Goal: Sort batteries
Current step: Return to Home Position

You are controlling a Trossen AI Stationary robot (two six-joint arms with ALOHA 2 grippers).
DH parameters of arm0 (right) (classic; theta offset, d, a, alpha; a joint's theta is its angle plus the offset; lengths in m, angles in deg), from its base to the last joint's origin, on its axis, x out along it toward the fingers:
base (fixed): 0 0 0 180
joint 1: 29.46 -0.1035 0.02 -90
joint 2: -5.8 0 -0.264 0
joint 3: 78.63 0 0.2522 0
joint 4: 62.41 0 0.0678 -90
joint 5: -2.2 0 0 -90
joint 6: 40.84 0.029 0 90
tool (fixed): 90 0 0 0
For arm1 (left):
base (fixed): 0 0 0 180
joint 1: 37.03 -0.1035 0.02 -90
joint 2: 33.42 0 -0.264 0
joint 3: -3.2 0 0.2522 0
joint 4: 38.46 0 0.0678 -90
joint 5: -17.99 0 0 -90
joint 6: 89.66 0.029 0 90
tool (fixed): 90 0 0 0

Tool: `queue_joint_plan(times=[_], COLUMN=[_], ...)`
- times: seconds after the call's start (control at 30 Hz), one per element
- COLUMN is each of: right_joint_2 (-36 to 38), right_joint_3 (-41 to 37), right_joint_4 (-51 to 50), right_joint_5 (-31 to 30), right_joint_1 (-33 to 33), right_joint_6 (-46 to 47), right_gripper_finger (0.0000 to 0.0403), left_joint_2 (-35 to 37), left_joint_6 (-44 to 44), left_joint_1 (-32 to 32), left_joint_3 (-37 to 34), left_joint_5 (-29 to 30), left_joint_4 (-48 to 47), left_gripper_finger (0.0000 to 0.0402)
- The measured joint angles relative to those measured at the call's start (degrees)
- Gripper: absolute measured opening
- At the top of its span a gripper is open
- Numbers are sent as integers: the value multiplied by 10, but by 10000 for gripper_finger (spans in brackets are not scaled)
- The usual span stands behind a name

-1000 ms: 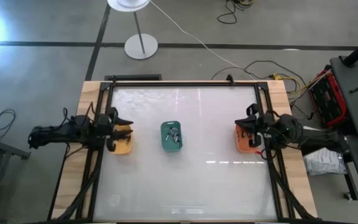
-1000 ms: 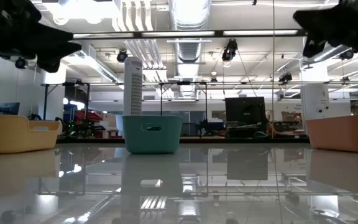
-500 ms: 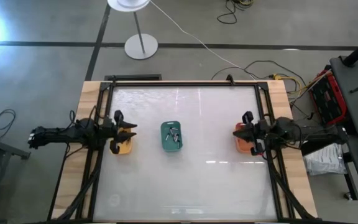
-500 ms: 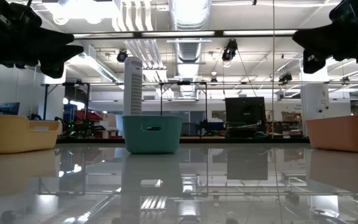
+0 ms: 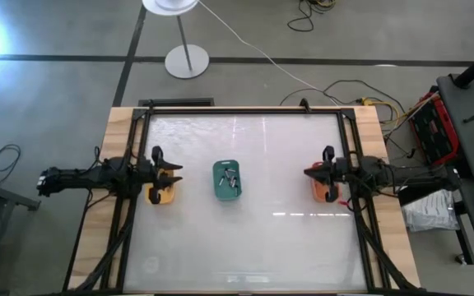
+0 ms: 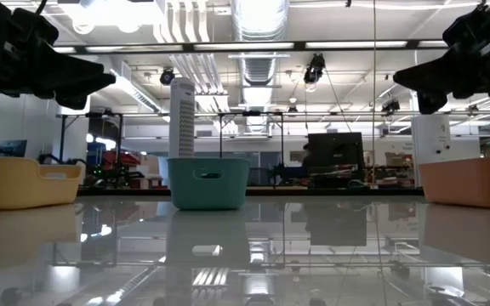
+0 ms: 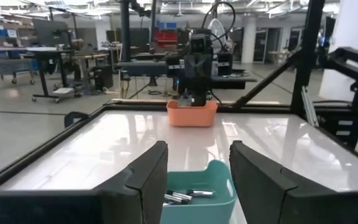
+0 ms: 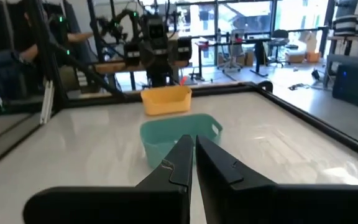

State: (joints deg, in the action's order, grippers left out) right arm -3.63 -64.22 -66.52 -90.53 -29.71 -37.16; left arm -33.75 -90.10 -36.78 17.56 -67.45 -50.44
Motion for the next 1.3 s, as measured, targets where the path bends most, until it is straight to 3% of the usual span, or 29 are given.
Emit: queue_joint_plan(times=[0.33,0.53,1.3], right_joint_2=[-5,-7,-8], right_joint_3=[0,0,0], right_joint_4=[-38,-77,-76], right_joint_5=[-28,-27,-28], right_joint_1=[2,1,1], right_joint_6=[-21,13,38], right_gripper_finger=[13,13,13], left_joint_2=[-3,-7,-9], left_joint_6=[-26,-30,-31], left_joint_1=[0,0,0], left_joint_3=[0,0,0], left_joint_5=[5,7,8], left_joint_4=[0,0,0], left_gripper_finger=[153,153,153])
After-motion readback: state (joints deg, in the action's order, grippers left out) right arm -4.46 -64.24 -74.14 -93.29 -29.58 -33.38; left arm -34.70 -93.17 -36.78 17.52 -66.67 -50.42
